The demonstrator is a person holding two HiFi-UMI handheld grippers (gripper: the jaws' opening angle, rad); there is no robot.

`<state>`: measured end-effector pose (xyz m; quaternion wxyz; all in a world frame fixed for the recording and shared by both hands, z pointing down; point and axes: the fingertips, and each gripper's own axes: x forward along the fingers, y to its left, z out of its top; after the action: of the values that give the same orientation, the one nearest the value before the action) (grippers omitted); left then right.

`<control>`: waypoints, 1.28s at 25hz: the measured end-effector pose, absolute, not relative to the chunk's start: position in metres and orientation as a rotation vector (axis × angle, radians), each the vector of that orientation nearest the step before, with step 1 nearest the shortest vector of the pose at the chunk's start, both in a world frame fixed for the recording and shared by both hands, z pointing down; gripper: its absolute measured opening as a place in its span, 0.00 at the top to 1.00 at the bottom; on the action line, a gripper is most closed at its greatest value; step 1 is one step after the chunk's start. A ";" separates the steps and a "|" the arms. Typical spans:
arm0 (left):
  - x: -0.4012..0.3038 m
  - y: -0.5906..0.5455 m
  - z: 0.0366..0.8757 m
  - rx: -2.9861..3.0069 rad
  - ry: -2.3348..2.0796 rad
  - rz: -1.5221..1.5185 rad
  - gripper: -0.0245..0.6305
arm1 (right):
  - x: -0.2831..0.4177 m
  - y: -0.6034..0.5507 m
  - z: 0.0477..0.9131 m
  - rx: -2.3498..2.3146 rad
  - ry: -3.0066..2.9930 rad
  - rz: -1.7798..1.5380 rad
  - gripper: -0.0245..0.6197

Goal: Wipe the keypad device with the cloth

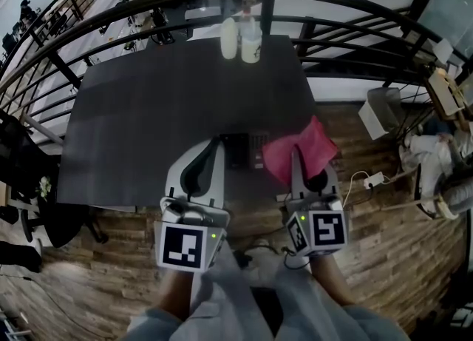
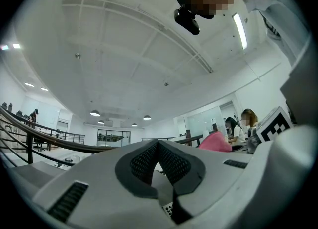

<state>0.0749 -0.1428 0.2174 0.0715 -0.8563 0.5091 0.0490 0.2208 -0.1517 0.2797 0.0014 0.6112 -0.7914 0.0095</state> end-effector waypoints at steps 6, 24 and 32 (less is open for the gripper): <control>0.076 -0.142 0.216 -2.567 1.532 0.153 0.95 | 0.218 -0.153 0.277 1.895 -2.495 0.014 0.92; 0.075 -0.148 0.209 -2.559 1.526 0.165 0.95 | 0.211 -0.157 0.273 1.870 -2.504 -0.002 0.92; 0.078 -0.149 0.211 -2.562 1.528 0.163 0.95 | 0.212 -0.159 0.274 1.864 -2.505 0.003 0.92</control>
<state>0.0777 -0.1485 0.2112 0.0768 -0.8551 0.5099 0.0544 0.2120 -0.1587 0.2744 0.0094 0.5970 -0.8022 0.0009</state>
